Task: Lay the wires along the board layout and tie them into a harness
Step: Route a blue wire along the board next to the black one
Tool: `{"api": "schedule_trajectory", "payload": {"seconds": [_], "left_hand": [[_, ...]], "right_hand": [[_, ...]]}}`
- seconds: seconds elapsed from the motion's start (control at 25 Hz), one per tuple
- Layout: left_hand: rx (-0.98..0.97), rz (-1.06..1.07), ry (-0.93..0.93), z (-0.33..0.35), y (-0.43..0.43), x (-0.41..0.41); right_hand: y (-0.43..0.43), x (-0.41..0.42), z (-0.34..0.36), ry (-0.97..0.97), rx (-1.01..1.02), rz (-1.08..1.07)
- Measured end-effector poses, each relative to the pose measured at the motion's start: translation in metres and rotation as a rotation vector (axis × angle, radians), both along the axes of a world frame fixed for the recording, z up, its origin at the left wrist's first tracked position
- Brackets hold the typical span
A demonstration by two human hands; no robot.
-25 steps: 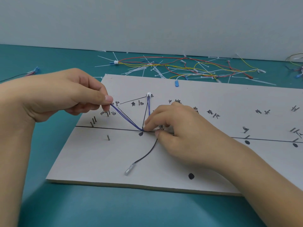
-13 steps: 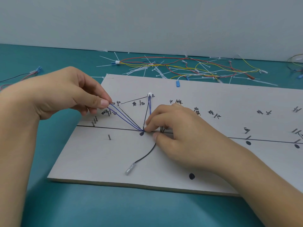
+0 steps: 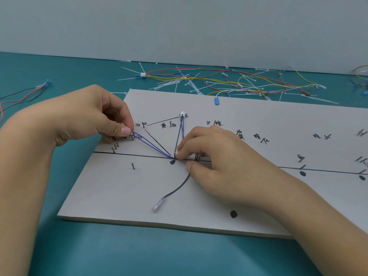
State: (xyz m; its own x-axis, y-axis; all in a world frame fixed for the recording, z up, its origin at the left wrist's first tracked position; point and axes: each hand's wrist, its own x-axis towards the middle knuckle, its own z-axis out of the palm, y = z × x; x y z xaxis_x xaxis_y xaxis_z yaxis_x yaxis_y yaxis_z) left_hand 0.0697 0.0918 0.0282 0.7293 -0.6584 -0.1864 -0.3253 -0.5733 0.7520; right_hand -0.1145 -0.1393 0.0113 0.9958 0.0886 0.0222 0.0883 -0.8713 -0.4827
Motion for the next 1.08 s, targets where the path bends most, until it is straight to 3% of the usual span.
{"api": "schedule_trajectory", "payload": {"seconds": [0.6, 1.08], "left_hand": [[0.187, 0.077, -0.135, 0.0, -0.006, -0.006], [0.2, 0.094, -0.212, 0.011, -0.01, -0.018]], "right_hand": [[0.0, -0.001, -0.001, -0.019, -0.011, 0.021], [0.002, -0.001, -0.002, -0.093, -0.015, -0.005]]}}
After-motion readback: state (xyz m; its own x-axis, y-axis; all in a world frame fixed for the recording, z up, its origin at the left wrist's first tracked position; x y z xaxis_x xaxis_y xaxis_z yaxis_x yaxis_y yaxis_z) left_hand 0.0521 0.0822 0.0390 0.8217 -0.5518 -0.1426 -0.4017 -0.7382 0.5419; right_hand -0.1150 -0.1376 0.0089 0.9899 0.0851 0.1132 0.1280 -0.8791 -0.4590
